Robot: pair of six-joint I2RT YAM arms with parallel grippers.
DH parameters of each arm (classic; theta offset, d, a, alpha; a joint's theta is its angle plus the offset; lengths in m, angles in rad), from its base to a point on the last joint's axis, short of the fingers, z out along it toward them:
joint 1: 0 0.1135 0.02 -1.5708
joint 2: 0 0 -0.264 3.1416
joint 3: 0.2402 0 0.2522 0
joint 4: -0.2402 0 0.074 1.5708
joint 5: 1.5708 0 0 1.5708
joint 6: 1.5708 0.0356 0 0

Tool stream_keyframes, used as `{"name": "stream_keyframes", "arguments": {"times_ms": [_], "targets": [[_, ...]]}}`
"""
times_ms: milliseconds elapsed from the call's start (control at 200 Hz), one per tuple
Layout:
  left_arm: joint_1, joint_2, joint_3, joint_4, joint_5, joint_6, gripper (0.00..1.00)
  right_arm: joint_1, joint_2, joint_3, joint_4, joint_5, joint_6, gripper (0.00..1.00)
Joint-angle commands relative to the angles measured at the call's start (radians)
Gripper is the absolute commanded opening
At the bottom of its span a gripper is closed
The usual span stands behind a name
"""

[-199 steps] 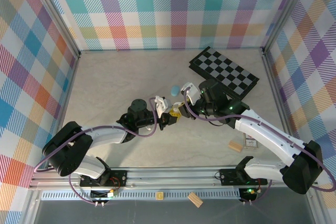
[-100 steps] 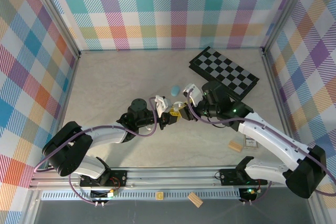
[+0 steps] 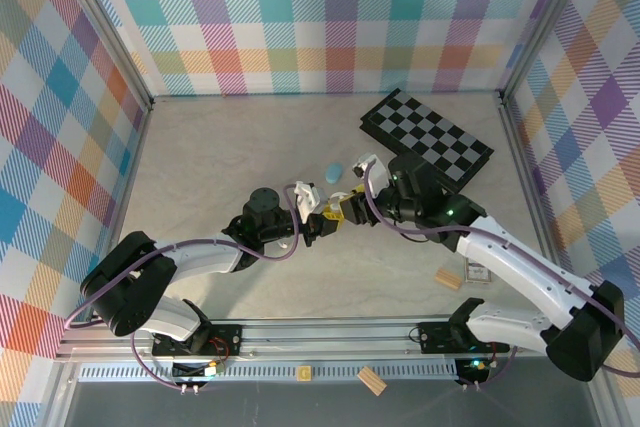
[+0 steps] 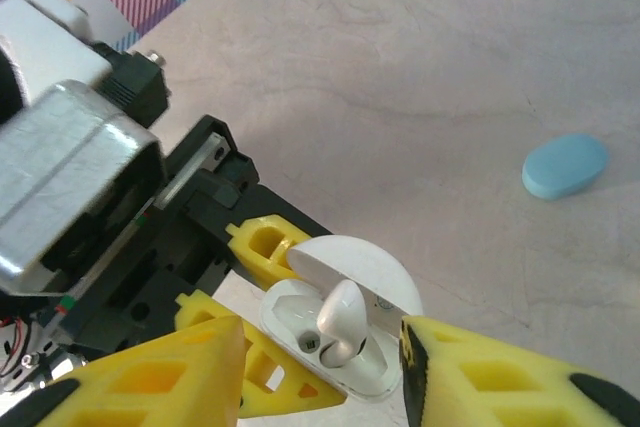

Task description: Insert wireless bluetooth earbuds into charging case

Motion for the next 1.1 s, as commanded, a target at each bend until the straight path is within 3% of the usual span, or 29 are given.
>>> {"name": "stream_keyframes", "arguments": {"times_ms": [0,150,475,745,875,980,1100], "targets": [[0.008,-0.01,-0.003,0.059,-0.005,0.001,0.13,-0.002,0.023,0.043,0.014,-0.033,0.063,0.41],[0.008,-0.015,-0.004,0.061,0.0,0.0,0.13,-0.006,0.05,0.061,-0.019,-0.004,0.069,0.32],[0.009,-0.018,-0.009,0.059,0.001,0.005,0.13,-0.009,0.08,0.083,-0.034,-0.017,0.068,0.3],[0.009,-0.017,-0.012,0.065,-0.006,0.003,0.13,-0.009,0.086,0.069,-0.052,-0.042,0.026,0.2],[0.009,-0.022,-0.012,0.065,-0.01,0.002,0.13,-0.01,0.085,0.061,-0.072,-0.038,0.013,0.21],[0.009,-0.018,-0.007,0.067,-0.009,0.002,0.13,-0.009,0.069,0.061,-0.064,-0.027,0.02,0.29],[0.009,-0.015,-0.005,0.074,-0.008,-0.004,0.13,-0.009,0.072,0.067,-0.072,0.014,0.014,0.32]]}}
